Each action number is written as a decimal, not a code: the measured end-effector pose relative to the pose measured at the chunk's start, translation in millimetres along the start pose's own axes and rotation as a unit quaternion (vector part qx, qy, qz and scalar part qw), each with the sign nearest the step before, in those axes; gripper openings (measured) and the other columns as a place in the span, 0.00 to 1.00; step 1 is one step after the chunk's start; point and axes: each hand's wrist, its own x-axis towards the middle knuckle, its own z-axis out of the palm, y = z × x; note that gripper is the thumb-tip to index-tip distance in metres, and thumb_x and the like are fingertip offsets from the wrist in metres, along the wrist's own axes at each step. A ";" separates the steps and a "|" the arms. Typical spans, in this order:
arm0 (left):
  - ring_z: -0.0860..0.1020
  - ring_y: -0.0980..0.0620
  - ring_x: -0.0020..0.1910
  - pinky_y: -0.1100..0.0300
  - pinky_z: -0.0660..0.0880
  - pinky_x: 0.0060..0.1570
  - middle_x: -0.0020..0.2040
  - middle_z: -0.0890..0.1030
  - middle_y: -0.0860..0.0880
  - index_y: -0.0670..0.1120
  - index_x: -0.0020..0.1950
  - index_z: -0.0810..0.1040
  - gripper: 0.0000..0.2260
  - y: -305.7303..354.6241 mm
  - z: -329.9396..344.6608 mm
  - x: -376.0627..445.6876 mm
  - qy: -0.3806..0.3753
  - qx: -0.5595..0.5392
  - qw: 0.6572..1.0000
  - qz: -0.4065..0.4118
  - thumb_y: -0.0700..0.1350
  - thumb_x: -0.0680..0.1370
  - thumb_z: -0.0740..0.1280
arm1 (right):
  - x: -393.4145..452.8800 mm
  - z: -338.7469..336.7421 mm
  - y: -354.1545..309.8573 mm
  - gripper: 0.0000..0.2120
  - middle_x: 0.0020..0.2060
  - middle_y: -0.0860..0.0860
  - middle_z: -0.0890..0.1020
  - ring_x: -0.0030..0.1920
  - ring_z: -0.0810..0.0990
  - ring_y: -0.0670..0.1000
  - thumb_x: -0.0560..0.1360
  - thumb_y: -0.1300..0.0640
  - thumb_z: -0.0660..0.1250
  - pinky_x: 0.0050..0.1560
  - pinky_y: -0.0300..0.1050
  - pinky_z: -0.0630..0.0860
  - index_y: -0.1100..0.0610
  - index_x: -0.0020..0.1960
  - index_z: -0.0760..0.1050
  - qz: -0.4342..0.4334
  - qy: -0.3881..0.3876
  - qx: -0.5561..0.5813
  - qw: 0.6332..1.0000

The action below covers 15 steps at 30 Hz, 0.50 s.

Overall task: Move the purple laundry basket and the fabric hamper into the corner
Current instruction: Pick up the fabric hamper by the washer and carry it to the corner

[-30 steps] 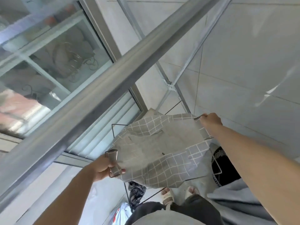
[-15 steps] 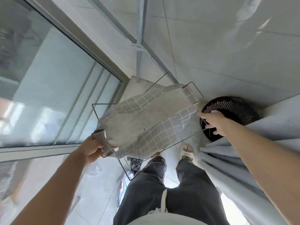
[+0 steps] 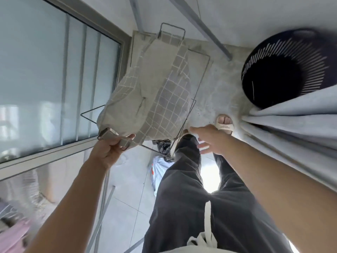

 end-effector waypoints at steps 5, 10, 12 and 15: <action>0.71 0.30 0.69 0.28 0.65 0.64 0.73 0.69 0.33 0.43 0.66 0.71 0.24 -8.5 -11.6 22.0 -0.004 -0.083 0.997 0.004 0.25 0.77 0.48 | 26.2 74.6 17.4 0.21 0.47 0.53 0.74 0.51 0.80 0.62 0.72 0.45 0.74 0.52 0.57 0.81 0.56 0.51 0.69 0.072 -0.106 0.078 0.989; 0.79 0.33 0.61 0.28 0.73 0.55 0.72 0.68 0.33 0.47 0.56 0.78 0.24 -14.4 -27.1 40.6 -0.022 -0.125 0.992 0.020 0.25 0.79 0.48 | 50.3 114.0 3.1 0.06 0.44 0.60 0.79 0.32 0.86 0.58 0.77 0.57 0.69 0.32 0.51 0.82 0.59 0.48 0.75 0.045 -0.152 0.196 0.968; 0.78 0.32 0.62 0.27 0.70 0.58 0.73 0.67 0.32 0.49 0.66 0.68 0.25 -19.0 -29.9 51.1 -0.039 -0.134 0.990 0.030 0.25 0.79 0.47 | 60.8 118.7 -6.3 0.03 0.40 0.60 0.80 0.31 0.85 0.57 0.78 0.60 0.66 0.30 0.50 0.81 0.60 0.47 0.75 0.029 -0.131 0.219 0.966; 0.78 0.31 0.61 0.27 0.70 0.58 0.74 0.65 0.31 0.53 0.68 0.63 0.28 -22.8 -36.1 68.6 -0.062 -0.142 0.987 0.042 0.25 0.79 0.47 | 72.7 125.7 -13.0 0.04 0.38 0.59 0.80 0.29 0.84 0.55 0.79 0.62 0.65 0.30 0.47 0.81 0.61 0.45 0.75 0.036 -0.100 0.220 0.970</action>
